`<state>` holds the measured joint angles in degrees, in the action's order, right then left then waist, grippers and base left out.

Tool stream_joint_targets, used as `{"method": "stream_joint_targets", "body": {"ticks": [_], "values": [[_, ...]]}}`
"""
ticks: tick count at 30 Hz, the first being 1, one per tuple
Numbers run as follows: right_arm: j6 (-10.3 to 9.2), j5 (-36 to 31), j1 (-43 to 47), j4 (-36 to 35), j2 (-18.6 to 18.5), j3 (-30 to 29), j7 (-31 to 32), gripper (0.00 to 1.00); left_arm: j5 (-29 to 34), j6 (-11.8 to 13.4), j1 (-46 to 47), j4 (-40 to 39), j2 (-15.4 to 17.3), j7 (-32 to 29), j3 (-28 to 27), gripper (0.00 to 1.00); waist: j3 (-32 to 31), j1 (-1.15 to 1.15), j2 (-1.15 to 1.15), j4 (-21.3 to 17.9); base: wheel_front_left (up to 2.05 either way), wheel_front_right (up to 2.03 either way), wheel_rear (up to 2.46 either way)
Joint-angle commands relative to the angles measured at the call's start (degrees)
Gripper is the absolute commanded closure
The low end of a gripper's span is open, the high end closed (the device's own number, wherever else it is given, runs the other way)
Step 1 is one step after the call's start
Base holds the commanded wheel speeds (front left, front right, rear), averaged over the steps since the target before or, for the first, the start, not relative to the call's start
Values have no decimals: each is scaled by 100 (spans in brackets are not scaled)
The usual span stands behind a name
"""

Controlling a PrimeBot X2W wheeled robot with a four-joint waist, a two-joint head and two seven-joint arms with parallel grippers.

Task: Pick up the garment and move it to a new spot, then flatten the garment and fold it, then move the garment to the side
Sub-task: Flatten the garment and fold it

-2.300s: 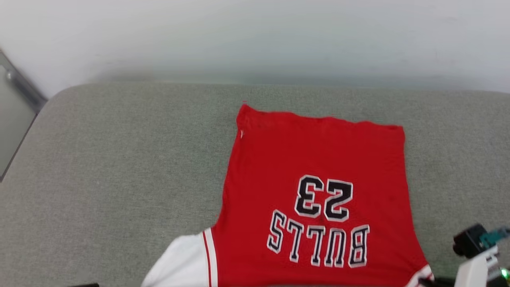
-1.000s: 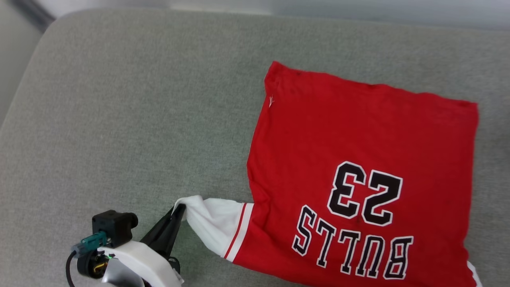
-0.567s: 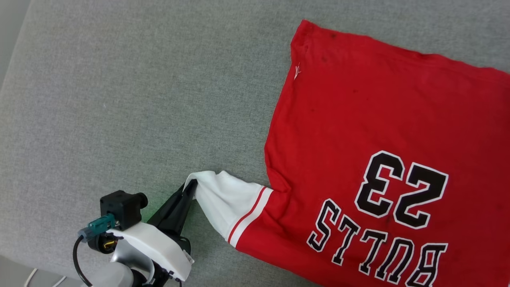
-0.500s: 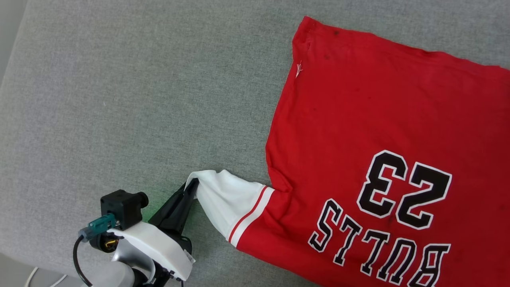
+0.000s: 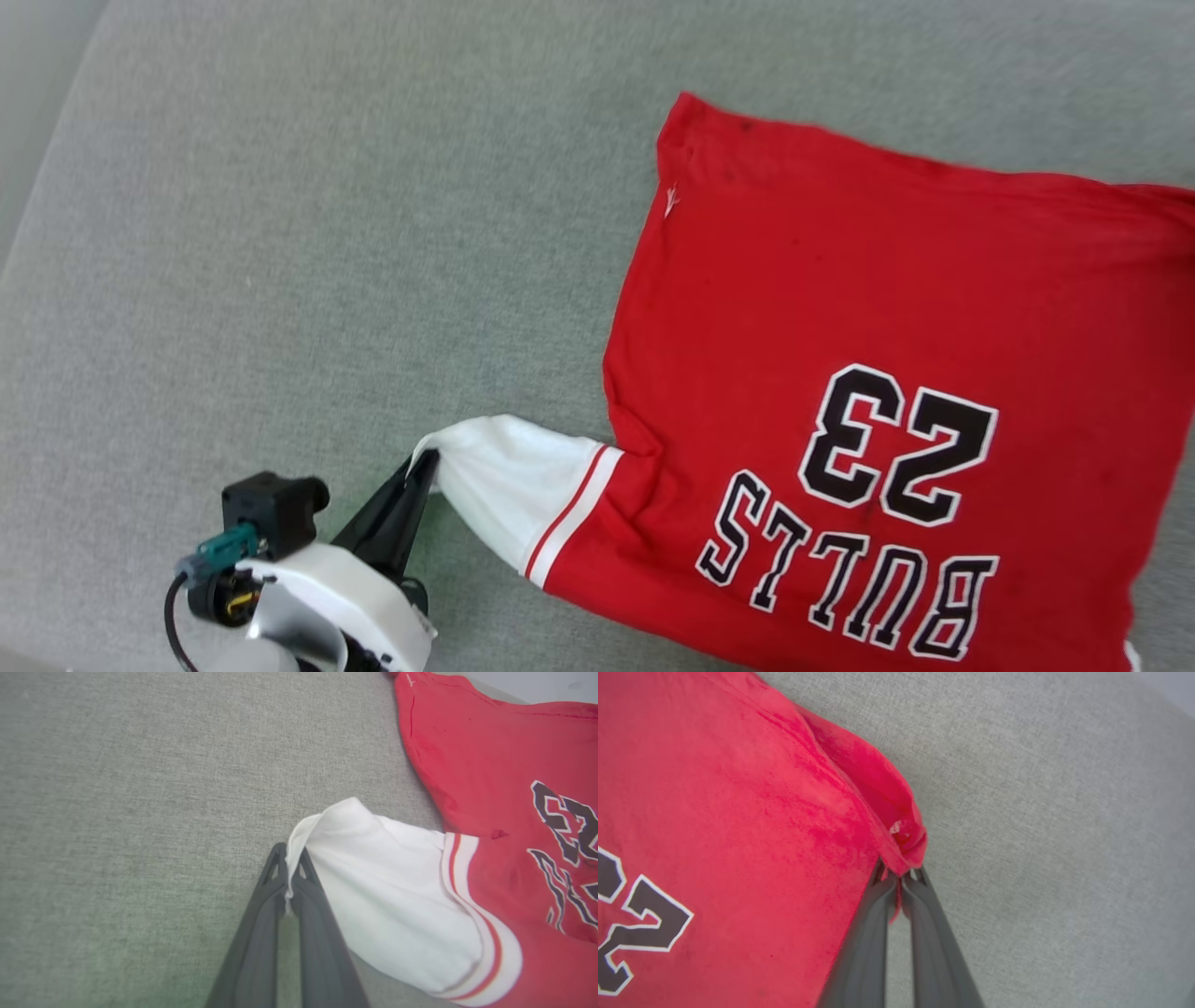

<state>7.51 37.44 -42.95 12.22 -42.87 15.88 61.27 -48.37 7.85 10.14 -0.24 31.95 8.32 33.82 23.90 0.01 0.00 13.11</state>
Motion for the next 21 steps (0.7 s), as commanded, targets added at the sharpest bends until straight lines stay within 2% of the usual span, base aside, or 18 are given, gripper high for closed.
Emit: {"method": "stream_joint_targets", "body": {"ticks": [1, 6, 12, 16, 21], "values": [[-3, 73, 164, -54, -90, 16, -40, 100, -27, 31, -72, -8, 26, 17, -11, 100, -248, -1, 0, -164, 0, 0, 0], [-4, 520, 890, -640, -563, -40, -262, 100, -109, 132, -341, -48, 118, -12, -28, 100, -642, -1, 0, -378, 0, 0, 0], [-3, 872, 2506, -1160, -1035, -518, -520, 100, -174, 242, -607, -142, 241, -36, -58, 100, -955, -1, 0, -577, 0, 0, 0], [-3, 1063, 3821, -1333, -1089, -894, -646, 100, -208, 288, -721, -208, 295, -40, -78, 100, -1038, -1, 0, -656, 0, 0, 0], [-3, 1052, 5091, -1329, -866, -1168, -813, 100, -200, 326, -735, -253, 310, -45, -73, 100, -1008, -1, 0, -693, 0, 0, 0]]}}
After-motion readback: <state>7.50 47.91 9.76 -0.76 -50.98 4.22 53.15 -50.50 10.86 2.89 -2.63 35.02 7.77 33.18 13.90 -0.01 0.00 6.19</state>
